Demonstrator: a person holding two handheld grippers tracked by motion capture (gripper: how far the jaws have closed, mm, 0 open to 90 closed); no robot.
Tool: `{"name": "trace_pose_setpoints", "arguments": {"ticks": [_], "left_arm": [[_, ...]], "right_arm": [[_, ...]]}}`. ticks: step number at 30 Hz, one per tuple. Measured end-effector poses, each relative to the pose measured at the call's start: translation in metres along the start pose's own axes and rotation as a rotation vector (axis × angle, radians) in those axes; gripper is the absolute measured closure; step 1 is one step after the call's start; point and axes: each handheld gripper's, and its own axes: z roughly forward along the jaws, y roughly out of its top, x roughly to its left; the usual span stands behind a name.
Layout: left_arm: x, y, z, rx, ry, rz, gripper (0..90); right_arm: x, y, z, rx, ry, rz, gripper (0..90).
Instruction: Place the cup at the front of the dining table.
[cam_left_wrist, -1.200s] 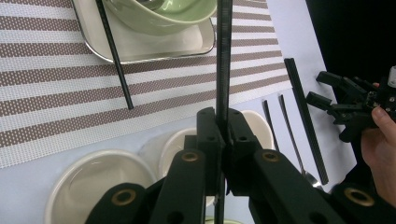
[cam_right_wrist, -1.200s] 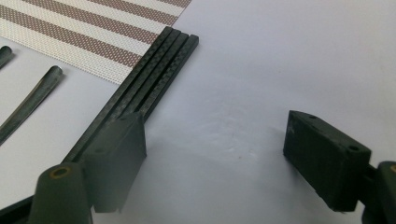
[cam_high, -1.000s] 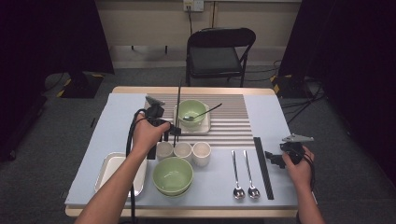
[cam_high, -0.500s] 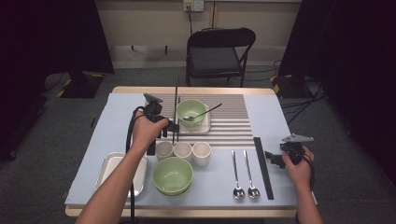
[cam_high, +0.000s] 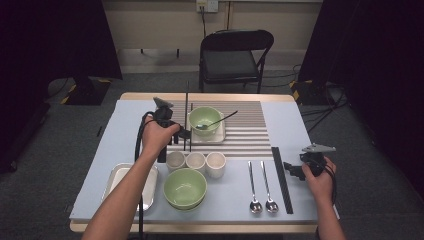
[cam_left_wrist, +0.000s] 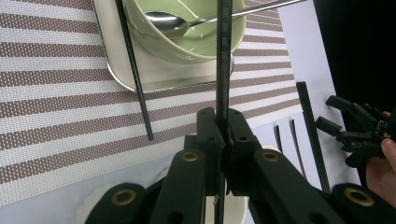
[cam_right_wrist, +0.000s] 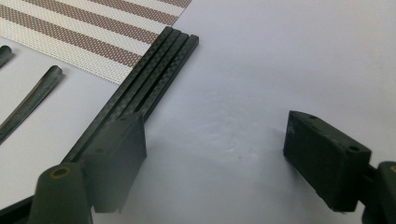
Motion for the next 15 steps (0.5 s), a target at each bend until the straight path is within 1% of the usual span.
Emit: {"name": "trace_pose_setpoints", "arguments": {"ticks": [1,2,3,4,5,9,10,11,14,15], "left_arm": [[0.0007,0.0008,-0.0001,0.002,0.006,0.006,86.7],[0.0003,0.0012,0.0004,-0.002,0.001,-0.005,86.8],[0.0015,0.0022,0.0002,-0.001,0.007,0.008,86.7],[0.0011,0.0027,0.0005,-0.001,0.002,-0.008,86.7],[0.0028,0.0036,0.0007,-0.006,0.007,0.005,86.8],[0.0047,0.005,0.0033,0.002,0.013,-0.013,86.8],[0.0059,0.0057,0.0036,0.0,0.023,-0.007,86.8],[0.0065,0.0061,0.0047,0.002,0.012,-0.012,86.8],[0.0076,0.0072,0.006,0.0,0.013,-0.02,86.8],[0.0085,0.0077,0.006,0.006,0.023,-0.016,86.8]], "right_arm": [[0.0,0.0,0.0,0.0,0.0,0.0,20.1],[0.0,0.0,0.0,0.0,0.0,0.0,20.0],[0.0,0.0,0.0001,-0.001,0.0,0.001,20.0],[0.0,0.0,0.0,0.0,0.0,0.0,20.0],[0.0,0.0,0.0001,-0.001,-0.001,0.001,20.0],[0.0,0.0,0.0001,-0.001,0.0,0.002,20.0],[0.0,0.0,0.0,0.0,0.0,0.0,20.0],[0.0,0.0,0.0,-0.001,0.0,-0.001,20.0],[0.0,0.0,0.0001,-0.001,-0.001,0.001,20.0],[-0.0001,0.0,0.0001,-0.001,0.0,0.001,20.1]]}}
